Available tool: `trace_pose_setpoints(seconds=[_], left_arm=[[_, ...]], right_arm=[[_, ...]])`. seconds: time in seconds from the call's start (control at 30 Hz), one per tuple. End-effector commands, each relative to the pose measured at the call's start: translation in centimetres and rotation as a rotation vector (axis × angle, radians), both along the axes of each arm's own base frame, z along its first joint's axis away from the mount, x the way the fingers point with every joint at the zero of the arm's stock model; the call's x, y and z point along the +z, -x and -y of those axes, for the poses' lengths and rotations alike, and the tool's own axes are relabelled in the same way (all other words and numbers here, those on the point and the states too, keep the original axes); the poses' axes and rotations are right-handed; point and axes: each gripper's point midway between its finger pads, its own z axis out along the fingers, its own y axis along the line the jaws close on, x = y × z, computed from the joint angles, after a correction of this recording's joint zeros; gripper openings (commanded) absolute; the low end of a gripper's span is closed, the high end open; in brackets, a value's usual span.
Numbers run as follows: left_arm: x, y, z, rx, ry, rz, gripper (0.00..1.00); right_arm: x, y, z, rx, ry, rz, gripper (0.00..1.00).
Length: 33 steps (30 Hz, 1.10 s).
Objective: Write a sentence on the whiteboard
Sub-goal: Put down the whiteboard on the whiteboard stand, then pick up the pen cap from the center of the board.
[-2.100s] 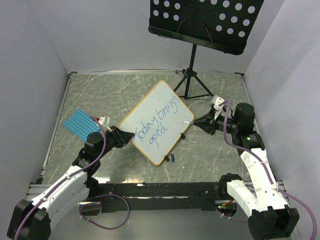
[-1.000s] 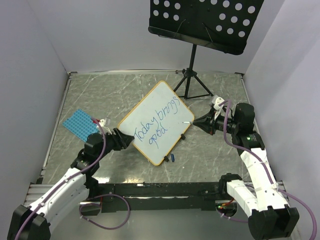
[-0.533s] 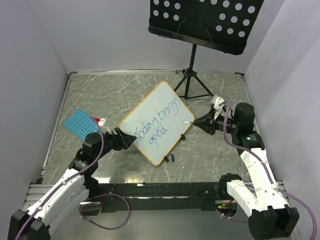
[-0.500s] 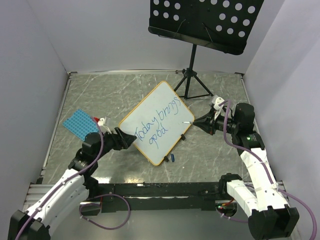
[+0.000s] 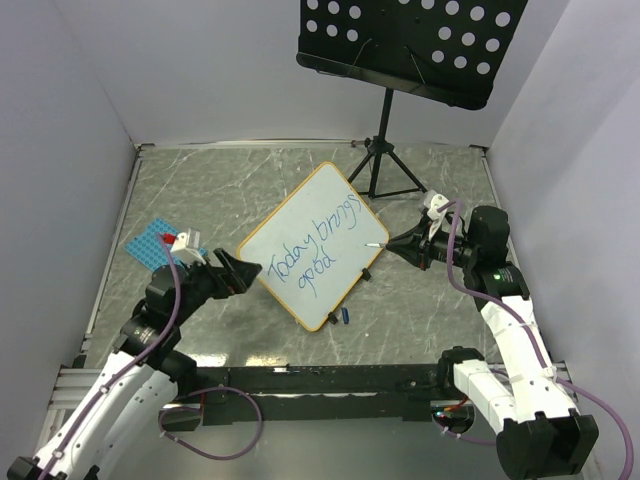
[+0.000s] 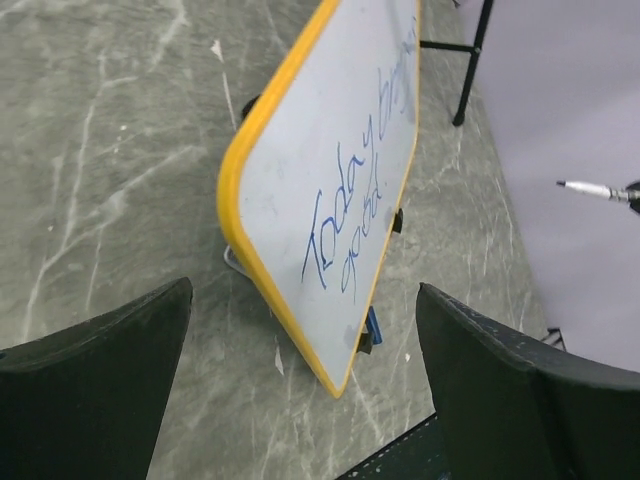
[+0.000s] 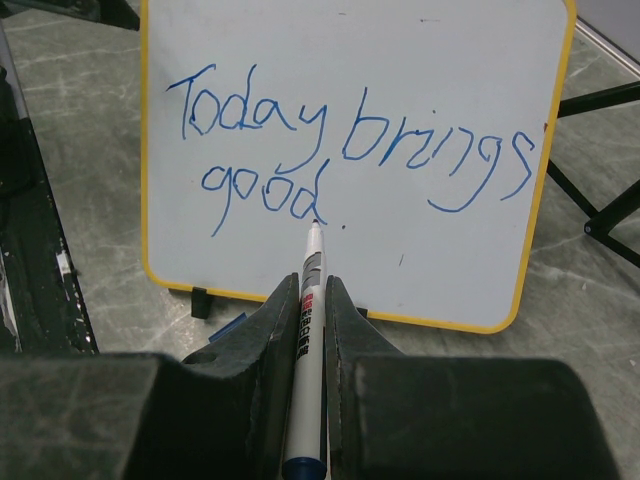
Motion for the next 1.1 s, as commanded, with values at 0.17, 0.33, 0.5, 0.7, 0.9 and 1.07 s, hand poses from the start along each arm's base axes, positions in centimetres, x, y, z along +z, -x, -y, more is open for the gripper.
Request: trace_pose_setpoints(seconds=[0.17,0.33,0.5,0.7,0.9,1.07], left_arm=[[4.3,2.5,-0.8,0.018,0.053,-0.077,0.97],[8.8,5.7,-0.2,-0.107,0.054,-0.062,0.97],[9.7,5.5,1.8,-0.182,0.139,-0.085,0.97],[8.1,4.9,7.0,-0.219,0.124,-0.12,0.97],[6.7,6.9,16.8,-0.23,-0.114,-0.113,0.97],[0.9,6.8,22.5,-0.209,-0.062,-0.281,0.97]], right_arm=[[0.5,0.0,0.1,0.004,-0.004,0.026,0.0],[0.8,-0.1,0.1,-0.006,-0.001,0.038,0.0],[0.9,-0.4,0.3,-0.023,0.002,0.039,0.0],[0.7,-1.0,1.4,-0.071,-0.001,0.032,0.0],[0.9,-1.6,2.9,-0.119,-0.01,0.027,0.0],[1.0,-2.1,4.4,-0.172,-0.008,0.027,0.0]])
